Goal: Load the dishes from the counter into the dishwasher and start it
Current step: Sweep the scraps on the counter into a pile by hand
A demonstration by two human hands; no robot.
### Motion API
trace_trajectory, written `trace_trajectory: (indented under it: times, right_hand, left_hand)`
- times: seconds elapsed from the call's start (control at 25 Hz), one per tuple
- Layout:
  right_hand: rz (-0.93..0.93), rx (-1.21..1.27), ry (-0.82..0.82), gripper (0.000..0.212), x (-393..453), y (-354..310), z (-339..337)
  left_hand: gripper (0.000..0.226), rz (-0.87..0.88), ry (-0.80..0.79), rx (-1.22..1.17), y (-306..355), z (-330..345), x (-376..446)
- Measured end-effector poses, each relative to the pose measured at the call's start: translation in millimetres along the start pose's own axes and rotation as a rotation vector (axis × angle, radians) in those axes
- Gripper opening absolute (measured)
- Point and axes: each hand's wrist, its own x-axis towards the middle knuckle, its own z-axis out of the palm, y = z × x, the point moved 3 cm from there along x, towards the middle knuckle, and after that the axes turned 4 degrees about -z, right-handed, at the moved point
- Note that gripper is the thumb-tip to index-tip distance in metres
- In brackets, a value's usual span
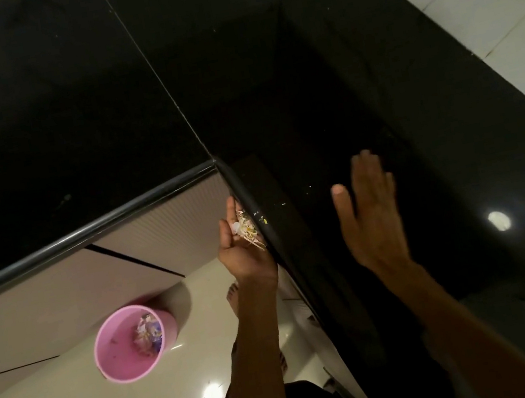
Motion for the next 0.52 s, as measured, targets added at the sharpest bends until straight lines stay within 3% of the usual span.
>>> trace_trajectory:
  times: [0.08,0.16,0.4,0.52]
  right_hand:
    - [0.182,-0.191,-0.115,0.091,6.8,44.5,-11.0]
    - [0.166,-0.297,-0.206,0.097,15.6,47.1,-3.0]
    - [-0.311,-0.306,-0.239,0.097,-9.6,-70.3,68.4]
    - [-0.505,-0.265,-0.301,0.093,-26.5,-103.7,84.6]
  left_hand:
    - [0.047,-0.003,0.012,-0.007,0.0,5.7,-2.7]
    - [0.047,0.013,0.018,-0.008,-4.7,8.0,-7.8]
    - [0.052,-0.032,-0.001,0.043,-4.9,-2.2,0.7]
    - [0.065,0.192,-0.248,-0.149,-22.0,1.0,-21.7]
